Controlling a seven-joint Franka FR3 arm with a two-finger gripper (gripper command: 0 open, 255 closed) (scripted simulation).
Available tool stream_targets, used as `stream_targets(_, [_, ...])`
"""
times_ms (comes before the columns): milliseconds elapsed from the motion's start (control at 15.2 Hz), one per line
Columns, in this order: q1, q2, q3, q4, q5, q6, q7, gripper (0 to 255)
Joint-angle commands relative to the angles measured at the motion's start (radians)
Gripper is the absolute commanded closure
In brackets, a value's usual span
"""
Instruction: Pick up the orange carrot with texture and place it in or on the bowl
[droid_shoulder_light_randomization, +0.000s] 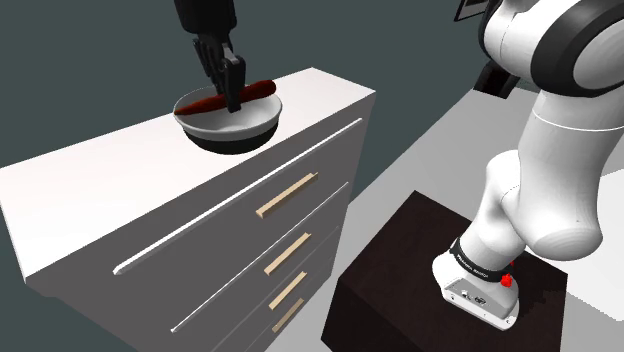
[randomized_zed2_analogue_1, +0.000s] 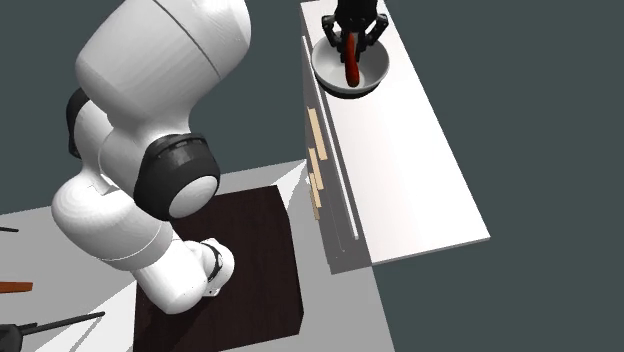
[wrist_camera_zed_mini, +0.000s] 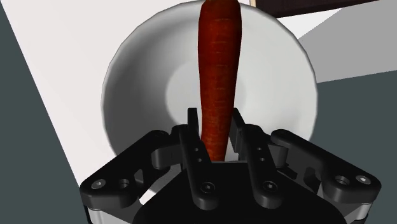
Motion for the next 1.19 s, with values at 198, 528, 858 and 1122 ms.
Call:
stream_targets(198, [0.0,0.0,0.0,-0.002,0.0,0.002,0.0,255])
stream_targets(528, [0.0,-0.001,0.0,-0.003,0.0,0.002,0.0,0])
stream_targets(858, [0.011,0.094,0.002,0.246,-0.009,-0.153,-0.003,0])
stream_targets(1122, [0.016,0.134,0.001,0.341,-0.013,-0.207,-0.005,0])
